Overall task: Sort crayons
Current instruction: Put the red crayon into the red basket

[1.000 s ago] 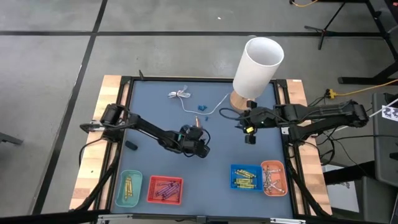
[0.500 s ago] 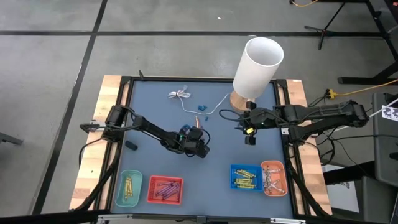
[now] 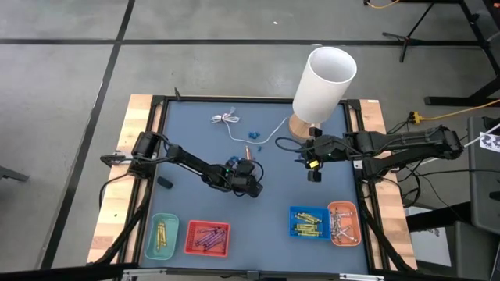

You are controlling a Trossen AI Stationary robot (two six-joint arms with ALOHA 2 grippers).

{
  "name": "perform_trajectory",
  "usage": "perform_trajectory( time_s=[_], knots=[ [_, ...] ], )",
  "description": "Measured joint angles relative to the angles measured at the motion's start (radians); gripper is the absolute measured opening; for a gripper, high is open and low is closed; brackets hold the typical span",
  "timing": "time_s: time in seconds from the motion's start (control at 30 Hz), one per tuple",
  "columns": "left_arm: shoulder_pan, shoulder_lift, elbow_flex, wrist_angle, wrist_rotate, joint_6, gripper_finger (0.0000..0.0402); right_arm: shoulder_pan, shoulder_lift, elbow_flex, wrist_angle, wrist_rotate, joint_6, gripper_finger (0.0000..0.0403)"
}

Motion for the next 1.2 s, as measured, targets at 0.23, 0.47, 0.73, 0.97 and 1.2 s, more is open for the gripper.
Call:
perform_trajectory(
  time_s=[0.23,0.47,0.73,0.97,1.2],
  knots=[
    [0.000,0.000,0.000,-0.001,0.010,0.005,0.0034,0.000,0.000,0.000,0.000,0.000,0.000,0.0140],
    [-0.001,-0.002,0.000,-0.002,0.015,0.008,0.0005,0.000,0.001,0.000,0.000,0.000,0.005,0.0140],
    [-0.007,-0.105,-0.002,-0.027,0.214,0.139,0.0006,0.000,0.002,0.000,0.000,0.001,0.080,0.0140],
    [-0.071,-0.263,-0.002,-0.041,0.488,0.215,0.0006,0.000,0.005,-0.004,0.028,0.002,0.111,0.0140],
    [-0.225,-0.425,-0.002,-0.222,0.611,0.125,0.0007,0.000,0.052,-0.127,0.343,0.003,0.138,0.0140]
  ],
)
